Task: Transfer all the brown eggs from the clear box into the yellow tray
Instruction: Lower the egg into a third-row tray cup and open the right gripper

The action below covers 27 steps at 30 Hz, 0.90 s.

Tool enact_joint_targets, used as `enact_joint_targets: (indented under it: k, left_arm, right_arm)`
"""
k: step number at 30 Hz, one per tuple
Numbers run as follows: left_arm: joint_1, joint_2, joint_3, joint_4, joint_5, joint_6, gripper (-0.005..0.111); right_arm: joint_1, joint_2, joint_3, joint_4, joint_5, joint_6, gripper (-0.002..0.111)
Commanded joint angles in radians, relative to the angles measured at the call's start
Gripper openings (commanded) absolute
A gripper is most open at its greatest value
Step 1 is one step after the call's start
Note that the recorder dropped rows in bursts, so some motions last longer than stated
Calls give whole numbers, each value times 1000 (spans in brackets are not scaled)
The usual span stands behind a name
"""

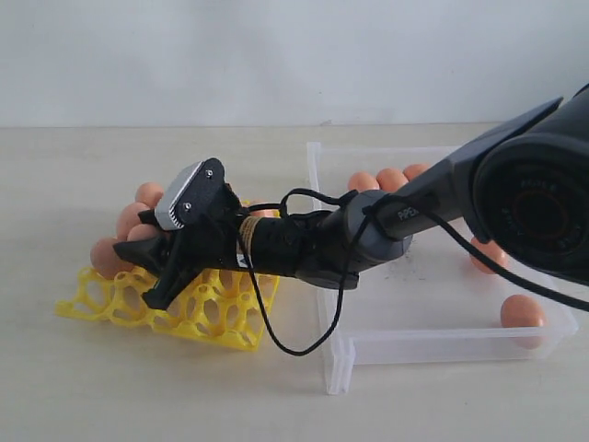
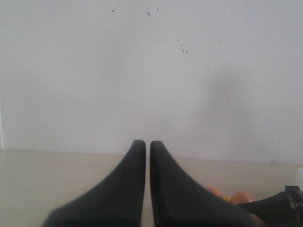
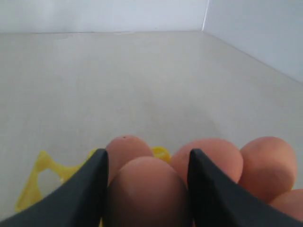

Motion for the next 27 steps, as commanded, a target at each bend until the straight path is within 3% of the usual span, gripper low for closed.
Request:
enact_joint_targets:
  k: [1,9,15,19,22,25,27]
  left_arm:
    - [-4,-1,-3,-5,-6,3,4]
    - [-4,-1,-3,-5,-6,3,4]
    - [-4,-1,-3,-5,-6,3,4]
    - [-4,-1,-3,-5,-6,3,4]
    - [-4,-1,-3,-5,-6,3,4]
    - [-4,-1,-3,-5,-6,3,4]
    - [-4,-1,-3,-5,-6,3,4]
  right_arm:
    - [0,-7,-62,-16,94,144,0]
    - [0,-7,-92,-221,123,218,0]
    - [0,-7,-92,-237,264,222,0]
    - [0,-7,-92,-235,247,227,4]
    - [0,-7,-92,-235,240,229,22]
    - [0,-7,-92,-214,240,229,51]
    - [0,-9,-92,-155,240,223,77]
